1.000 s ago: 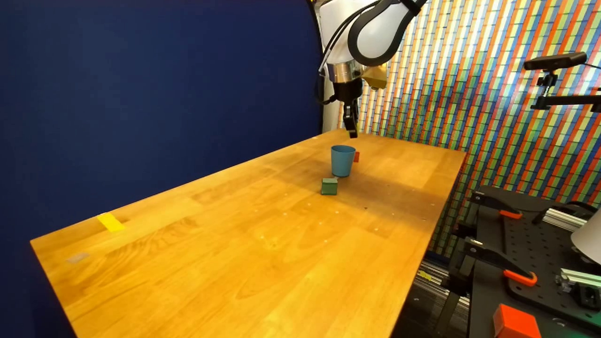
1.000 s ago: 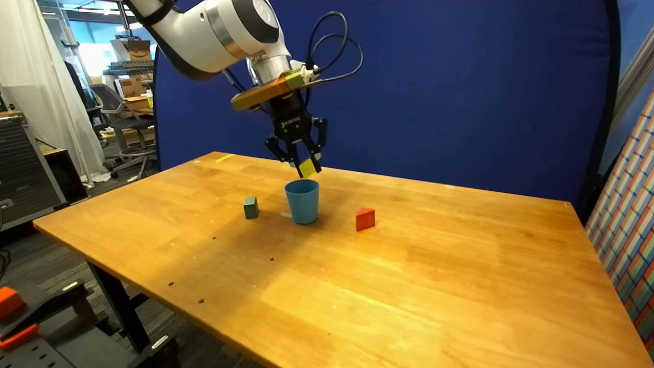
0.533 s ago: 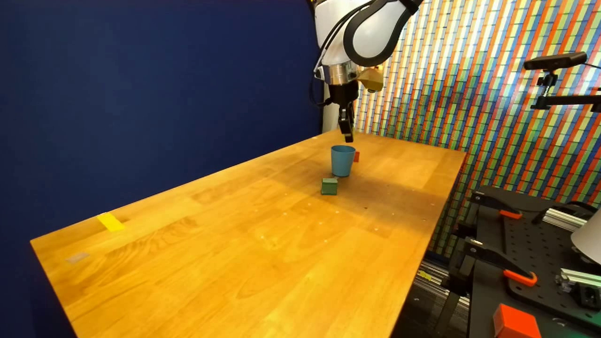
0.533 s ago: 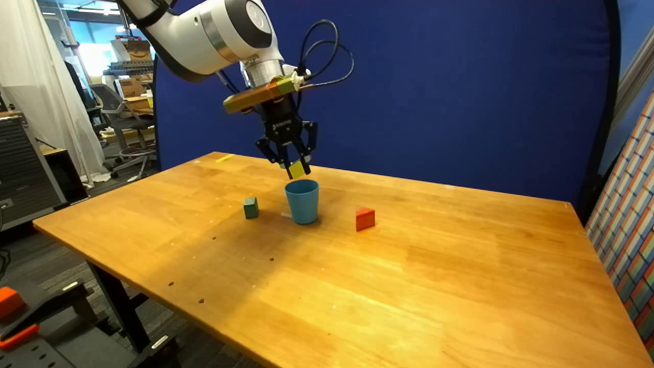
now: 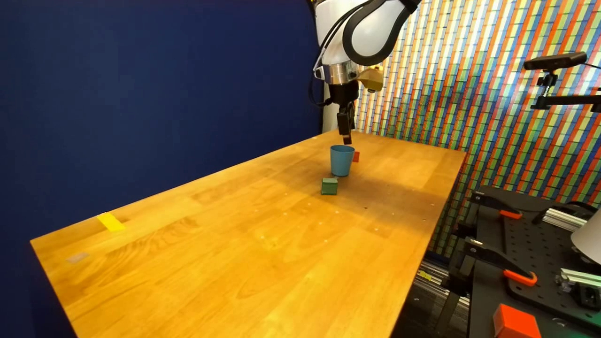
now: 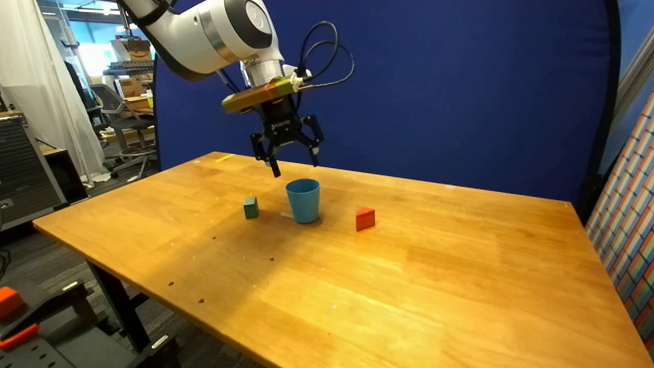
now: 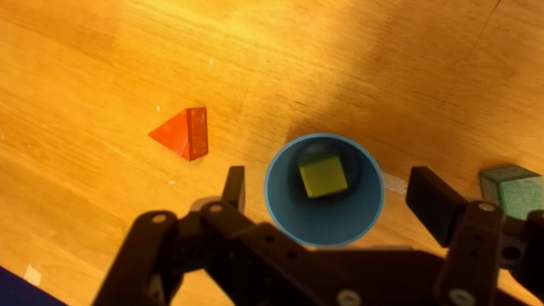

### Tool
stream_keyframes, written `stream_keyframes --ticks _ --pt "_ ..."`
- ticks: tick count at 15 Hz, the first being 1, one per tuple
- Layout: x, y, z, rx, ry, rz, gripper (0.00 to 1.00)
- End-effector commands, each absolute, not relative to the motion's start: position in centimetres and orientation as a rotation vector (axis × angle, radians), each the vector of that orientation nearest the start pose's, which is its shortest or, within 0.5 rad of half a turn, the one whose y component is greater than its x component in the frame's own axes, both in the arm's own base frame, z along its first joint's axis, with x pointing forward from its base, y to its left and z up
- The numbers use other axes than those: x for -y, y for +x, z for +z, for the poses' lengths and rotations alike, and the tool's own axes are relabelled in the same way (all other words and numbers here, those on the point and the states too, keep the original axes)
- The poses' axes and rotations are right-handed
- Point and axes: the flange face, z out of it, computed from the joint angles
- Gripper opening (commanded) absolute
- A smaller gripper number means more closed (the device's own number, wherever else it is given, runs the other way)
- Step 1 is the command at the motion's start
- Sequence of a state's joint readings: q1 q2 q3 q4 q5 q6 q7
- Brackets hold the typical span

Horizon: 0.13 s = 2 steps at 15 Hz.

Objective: Get the yellow block from the table and put it in the blue cup

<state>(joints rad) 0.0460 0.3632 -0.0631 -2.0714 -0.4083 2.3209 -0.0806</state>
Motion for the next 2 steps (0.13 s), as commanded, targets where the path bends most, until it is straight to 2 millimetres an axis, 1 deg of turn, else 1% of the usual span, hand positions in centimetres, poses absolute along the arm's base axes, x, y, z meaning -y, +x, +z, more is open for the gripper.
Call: stream_keyframes --ticks 1,2 --pt "1.71 57.79 24.61 0.621 -3.371 0.225 1.0" --pt "1.71 57.76 24.47 0.621 -3.371 0.229 1.0"
